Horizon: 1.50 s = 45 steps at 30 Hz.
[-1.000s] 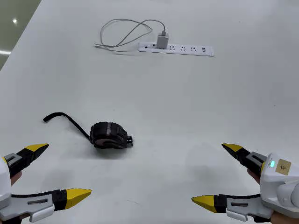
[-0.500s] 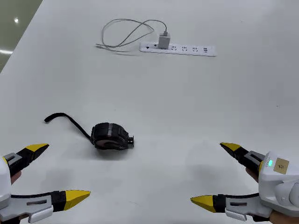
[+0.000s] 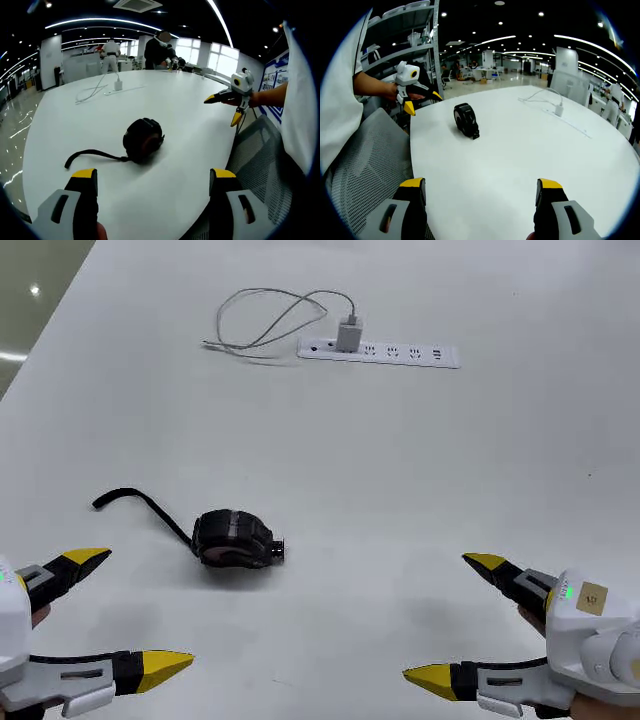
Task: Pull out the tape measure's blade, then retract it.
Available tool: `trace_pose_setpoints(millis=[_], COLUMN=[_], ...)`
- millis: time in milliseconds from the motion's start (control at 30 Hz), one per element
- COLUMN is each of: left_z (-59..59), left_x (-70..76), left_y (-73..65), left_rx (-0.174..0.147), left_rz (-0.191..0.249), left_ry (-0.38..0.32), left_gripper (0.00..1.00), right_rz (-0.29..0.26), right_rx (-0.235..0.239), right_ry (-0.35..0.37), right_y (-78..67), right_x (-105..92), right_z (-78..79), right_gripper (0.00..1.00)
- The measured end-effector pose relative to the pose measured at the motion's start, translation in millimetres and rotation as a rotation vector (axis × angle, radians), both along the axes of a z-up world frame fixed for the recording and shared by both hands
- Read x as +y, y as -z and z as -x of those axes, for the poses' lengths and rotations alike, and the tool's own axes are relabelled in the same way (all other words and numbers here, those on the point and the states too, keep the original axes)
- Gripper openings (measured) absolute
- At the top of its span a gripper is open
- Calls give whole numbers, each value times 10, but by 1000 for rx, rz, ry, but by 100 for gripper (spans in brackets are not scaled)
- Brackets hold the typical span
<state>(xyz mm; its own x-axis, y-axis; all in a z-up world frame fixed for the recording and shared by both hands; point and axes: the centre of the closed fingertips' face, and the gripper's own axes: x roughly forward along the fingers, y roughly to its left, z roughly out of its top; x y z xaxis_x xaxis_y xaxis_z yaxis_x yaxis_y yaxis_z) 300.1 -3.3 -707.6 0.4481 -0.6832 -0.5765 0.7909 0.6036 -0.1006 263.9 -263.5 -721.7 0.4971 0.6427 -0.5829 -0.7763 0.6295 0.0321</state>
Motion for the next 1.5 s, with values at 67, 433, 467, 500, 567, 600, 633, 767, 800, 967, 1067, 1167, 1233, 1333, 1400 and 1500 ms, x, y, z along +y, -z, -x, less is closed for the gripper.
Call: trace_pose_setpoints(millis=[67,433,467,500,567,600,633,767,800,967,1067,1167,1233,1333,1400,1500], left_z=[-6,-107,-119,-131,-145,-157,-162,-196,-205,-260,-295,-340,-373,-408,-402,-437], left_x=[5,-25,-25,-26,-29,-31,-34,-61,-73,-123,-152,-182,-199,-236,-284,-333], left_y=[18,38,41,42,46,53,58,83,92,129,169,182,198,215,209,195], left_rx=[-5,-17,-17,-15,-15,-18,-17,-11,-9,-8,-10,-10,-9,-4,4,-8], left_rz=[-17,-50,-52,-53,-57,-64,-67,-77,-82,-93,-114,-121,-133,-148,-151,-168], left_ry=[16,66,69,74,82,89,95,123,134,165,189,203,214,234,261,289], left_gripper=[90,89,89,89,89,88,88,87,87,87,86,85,85,84,84,83], right_rz=[-13,22,25,25,27,31,32,43,44,54,54,58,64,75,112,103], right_rx=[7,1,0,0,0,-2,-1,4,6,7,8,8,9,11,6,9], right_ry=[-13,-95,-100,-107,-115,-126,-134,-167,-177,-199,-208,-219,-228,-240,-258,-266], right_y=[-21,44,46,50,62,68,73,109,118,166,190,196,214,231,267,252], right_x=[36,156,166,180,197,214,226,270,286,323,349,378,390,403,395,435], right_z=[-15,-121,-131,-147,-171,-181,-185,-213,-225,-294,-332,-358,-376,-398,-411,-441], right_gripper=[88,86,86,86,86,86,86,86,86,86,85,85,85,85,84,82])
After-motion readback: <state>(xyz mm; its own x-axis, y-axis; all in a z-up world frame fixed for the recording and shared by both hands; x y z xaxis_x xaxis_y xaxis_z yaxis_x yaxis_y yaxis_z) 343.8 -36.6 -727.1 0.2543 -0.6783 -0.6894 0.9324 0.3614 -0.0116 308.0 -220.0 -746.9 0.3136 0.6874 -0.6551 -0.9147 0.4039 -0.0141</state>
